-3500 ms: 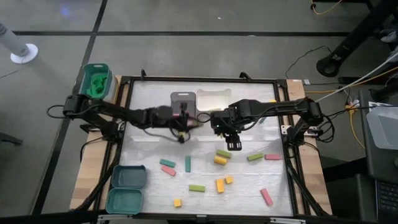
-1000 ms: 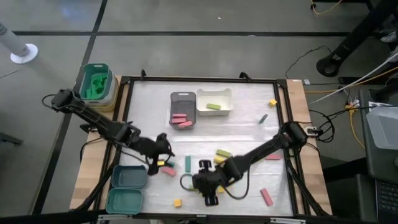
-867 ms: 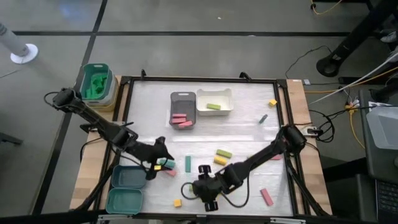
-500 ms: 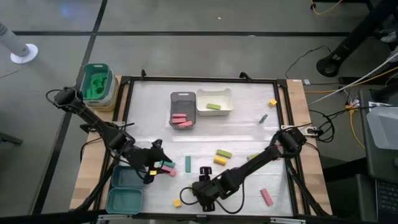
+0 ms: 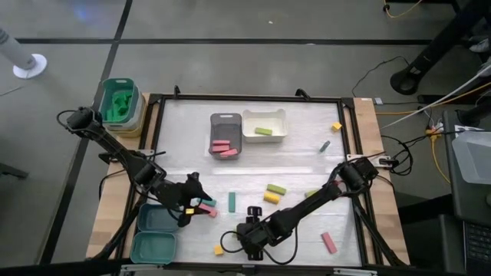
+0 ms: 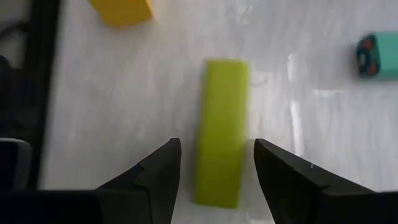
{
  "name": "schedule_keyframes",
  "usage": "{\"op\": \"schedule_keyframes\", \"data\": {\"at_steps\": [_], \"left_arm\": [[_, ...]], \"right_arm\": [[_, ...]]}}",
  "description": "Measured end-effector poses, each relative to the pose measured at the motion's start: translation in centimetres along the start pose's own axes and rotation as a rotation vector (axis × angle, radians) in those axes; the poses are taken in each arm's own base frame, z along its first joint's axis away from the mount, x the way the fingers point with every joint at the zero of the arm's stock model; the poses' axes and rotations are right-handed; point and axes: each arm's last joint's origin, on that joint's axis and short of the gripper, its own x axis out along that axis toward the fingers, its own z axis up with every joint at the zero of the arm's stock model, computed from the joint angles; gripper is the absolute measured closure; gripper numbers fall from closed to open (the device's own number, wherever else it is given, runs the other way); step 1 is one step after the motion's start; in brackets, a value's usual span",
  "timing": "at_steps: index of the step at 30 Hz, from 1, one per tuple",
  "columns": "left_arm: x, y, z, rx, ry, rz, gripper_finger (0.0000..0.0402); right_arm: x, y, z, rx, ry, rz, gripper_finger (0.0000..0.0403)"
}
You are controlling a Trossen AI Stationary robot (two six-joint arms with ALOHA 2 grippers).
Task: Sort blocks
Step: Put the green block into the white bin
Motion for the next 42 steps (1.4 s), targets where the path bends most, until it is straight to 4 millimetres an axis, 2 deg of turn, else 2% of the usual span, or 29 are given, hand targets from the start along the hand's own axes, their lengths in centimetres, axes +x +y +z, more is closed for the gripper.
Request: {"op": "schedule_keyframes", "data": {"at_steps": [5,8,15,22,27,32,42], "left_arm": [[0.0,-0.1,0.2,-0.007,-0.019,-0.006,0.0194],[0.0,-0.1,0.2,-0.008,-0.023,0.002,0.0194],[0.0,0.0,0.2,-0.01,-0.035,0.019,0.0194],[0.0,0.1,0.3,0.001,-0.059,0.063,0.0194],[0.0,0.2,0.2,0.005,-0.052,0.068,0.0194],[0.0,0.2,0.2,0.006,-0.051,0.068,0.0194],[0.0,0.5,-0.3,0.032,0.001,0.102,0.0194]], "right_arm": [[0.7,-0.1,-0.2,0.013,-0.01,-0.03,0.0201],[0.8,-0.2,-0.1,0.017,-0.017,-0.04,0.0215],[1.1,-1.1,0.3,0.039,-0.013,-0.042,0.0302],[0.5,-3.7,1.8,0.069,-0.017,-0.064,0.0304],[-2.6,-6.6,3.8,0.064,-0.018,-0.09,0.0286],[-6.5,-10.5,5.0,0.046,0.039,-0.15,0.0295],[-13.5,-20.6,5.4,0.088,0.17,-0.402,0.0286]]}}
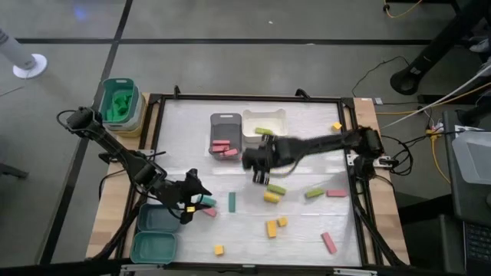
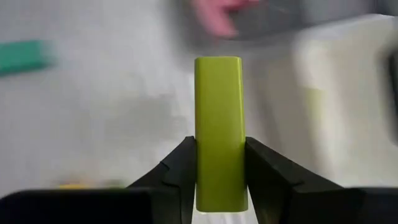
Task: Sort blocks
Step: Put the green block into the white bin
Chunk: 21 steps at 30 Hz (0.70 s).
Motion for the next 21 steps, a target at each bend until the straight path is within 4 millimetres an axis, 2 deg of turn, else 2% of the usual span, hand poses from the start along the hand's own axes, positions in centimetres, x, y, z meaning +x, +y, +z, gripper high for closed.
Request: {"op": "schedule_keyframes", "data": {"at_steps": [5,8,13,16,21], "left_arm": [[0.0,0.3,-0.5,0.026,0.047,0.031,0.0194],[0.0,0.5,-0.7,0.039,0.071,0.048,0.0194],[-0.1,0.7,-1.0,0.048,0.094,0.063,0.0194],[-0.1,0.7,-1.0,0.062,0.095,0.063,0.0194],[-0.1,0.7,-1.0,0.145,0.102,0.06,0.0194]], "right_arm": [[1.4,-5.8,0.6,0.039,0.041,-0.096,0.029],[2.8,-9.2,1.0,0.09,0.049,-0.127,0.0287],[4.9,-14.2,0.6,0.21,0.094,-0.149,0.0281],[5.7,-15.9,0.4,0.261,0.102,-0.093,0.028],[6.3,-17.1,0.2,0.303,0.1,-0.024,0.0279]]}}
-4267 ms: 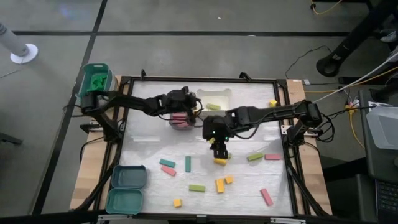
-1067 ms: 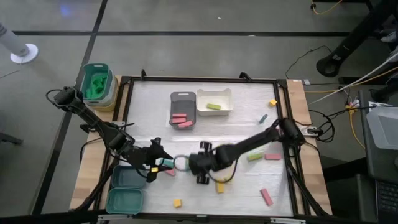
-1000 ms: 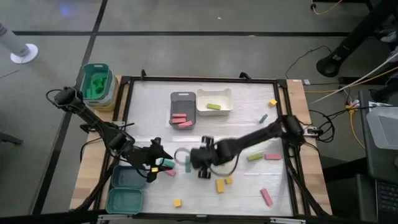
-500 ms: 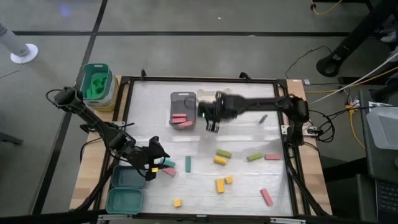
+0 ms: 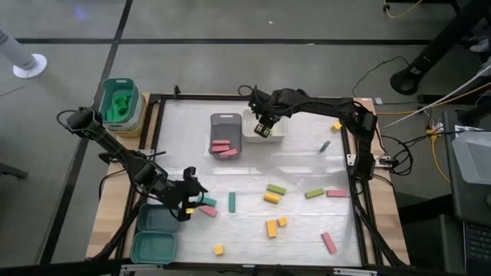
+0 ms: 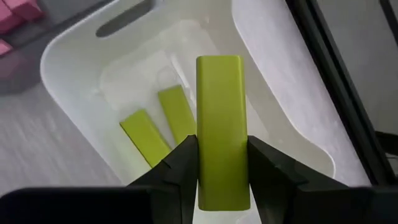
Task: Sort blocks
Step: Put the green block into the white bin, then put the pink block into the black bin
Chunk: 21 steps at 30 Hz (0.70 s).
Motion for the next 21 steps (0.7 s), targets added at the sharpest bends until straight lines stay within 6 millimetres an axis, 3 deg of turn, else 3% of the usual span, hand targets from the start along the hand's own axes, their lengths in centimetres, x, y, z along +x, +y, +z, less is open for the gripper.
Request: {"op": "schedule_keyframes", "data": {"at_steps": [6,11,21], "left_arm": [[0.4,-0.1,-0.2,0.043,0.011,0.006,0.0194],[2.3,-0.7,-0.9,0.116,0.073,0.009,0.0194],[5.8,-1.7,-2.9,0.266,0.188,-0.007,0.0194]], "right_arm": [[0.2,0.2,0.2,-0.002,-0.013,0.005,0.0279],[0.2,0.2,0.2,-0.002,-0.013,0.006,0.0275],[0.2,0.2,0.2,0.001,-0.012,0.006,0.019]]}}
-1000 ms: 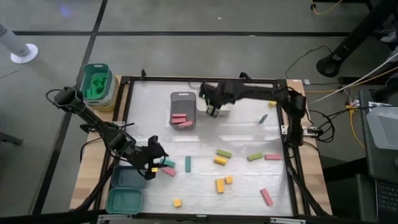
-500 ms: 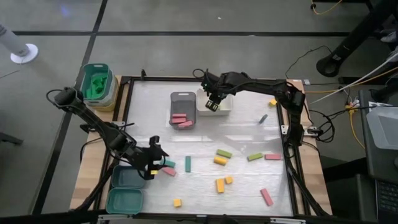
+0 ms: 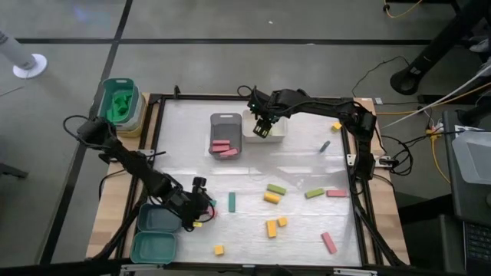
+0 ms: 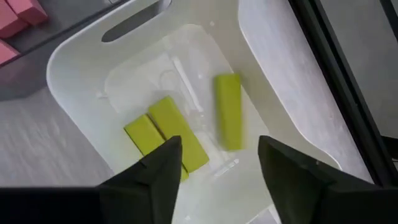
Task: Sort blocks
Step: Put the pink block into the black bin
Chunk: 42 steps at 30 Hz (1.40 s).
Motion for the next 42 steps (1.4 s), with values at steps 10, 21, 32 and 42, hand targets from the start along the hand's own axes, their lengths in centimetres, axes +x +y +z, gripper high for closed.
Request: {"op": "schedule_keyframes", "data": {"at_steps": [10,21,32,42], "left_arm": [[2.7,-1.0,-0.8,0.096,0.066,-0.062,0.0194],[4.0,-1.2,-1.4,0.128,0.114,-0.055,0.0196],[4.1,-1.3,-1.5,0.151,0.119,-0.066,0.0321],[3.4,-1.0,1.4,0.096,-0.013,-0.079,0.0321]], "right_arm": [[0.0,0.0,0.0,0.0,0.001,0.008,0.0167],[0.0,0.3,0.0,0.023,0.009,0.09,0.0167],[-0.4,1.8,-1.4,-0.036,0.148,0.28,0.0167],[-1.2,1.0,-3.7,-0.086,0.385,0.175,0.0167]]}}
